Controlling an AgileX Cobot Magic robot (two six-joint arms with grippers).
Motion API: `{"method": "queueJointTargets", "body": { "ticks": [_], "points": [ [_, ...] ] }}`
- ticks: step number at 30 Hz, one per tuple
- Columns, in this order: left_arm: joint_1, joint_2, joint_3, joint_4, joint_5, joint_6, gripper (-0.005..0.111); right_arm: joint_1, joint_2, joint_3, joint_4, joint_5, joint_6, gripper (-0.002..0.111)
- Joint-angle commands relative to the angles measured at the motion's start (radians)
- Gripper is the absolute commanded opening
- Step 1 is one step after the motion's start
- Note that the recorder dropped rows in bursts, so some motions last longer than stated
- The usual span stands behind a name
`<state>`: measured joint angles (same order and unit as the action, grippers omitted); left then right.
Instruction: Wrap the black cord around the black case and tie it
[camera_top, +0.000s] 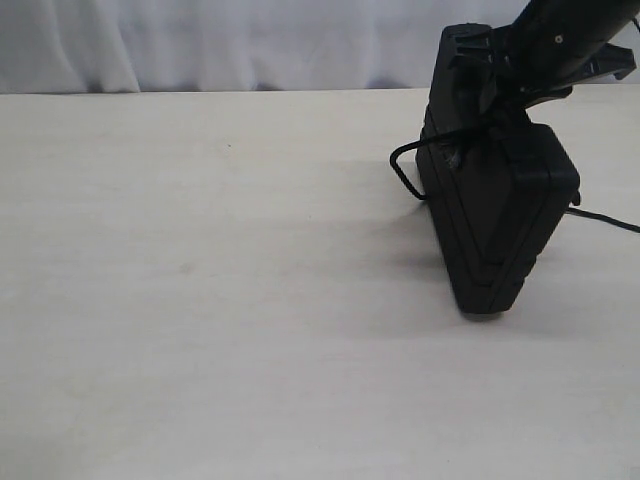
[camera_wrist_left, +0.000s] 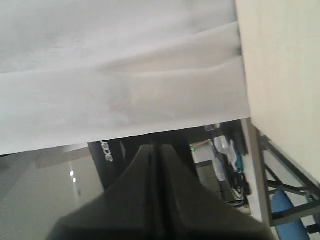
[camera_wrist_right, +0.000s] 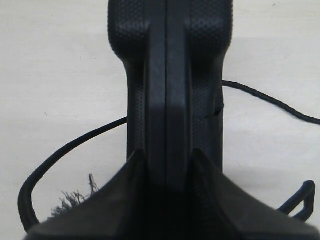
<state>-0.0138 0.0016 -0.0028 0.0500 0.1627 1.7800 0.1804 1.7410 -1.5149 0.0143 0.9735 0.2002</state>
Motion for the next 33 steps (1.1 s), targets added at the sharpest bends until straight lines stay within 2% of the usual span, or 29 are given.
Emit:
{"method": "queueJointTargets", "body": {
  "ticks": [1,25,27,30,33],
  "points": [
    [0.001,-0.002,0.003,-0.008,0.111,-0.005,0.0,-0.004,-0.011,-0.015,0.004,-0.039,-0.005,0.004],
    [0.001,-0.002,0.003,-0.01,0.122,-0.012,0.0,-0.004,-0.011,-0.015,0.004,-0.039,-0.005,0.004],
    [0.001,-0.002,0.003,-0.044,0.081,-0.114,0.0,-0.004,-0.011,-0.015,0.004,-0.039,-0.005,0.004],
    [0.001,-0.002,0.003,-0.199,-0.083,-0.422,0.0,-0.004,-0.011,-0.015,0.004,-0.039,-0.005,0.004],
    [0.001,-0.002,0.003,-0.307,-0.185,-0.63,0.0,-0.004,-0.011,-0.015,0.004,-0.039,-0.005,0.004]
  ]
}}
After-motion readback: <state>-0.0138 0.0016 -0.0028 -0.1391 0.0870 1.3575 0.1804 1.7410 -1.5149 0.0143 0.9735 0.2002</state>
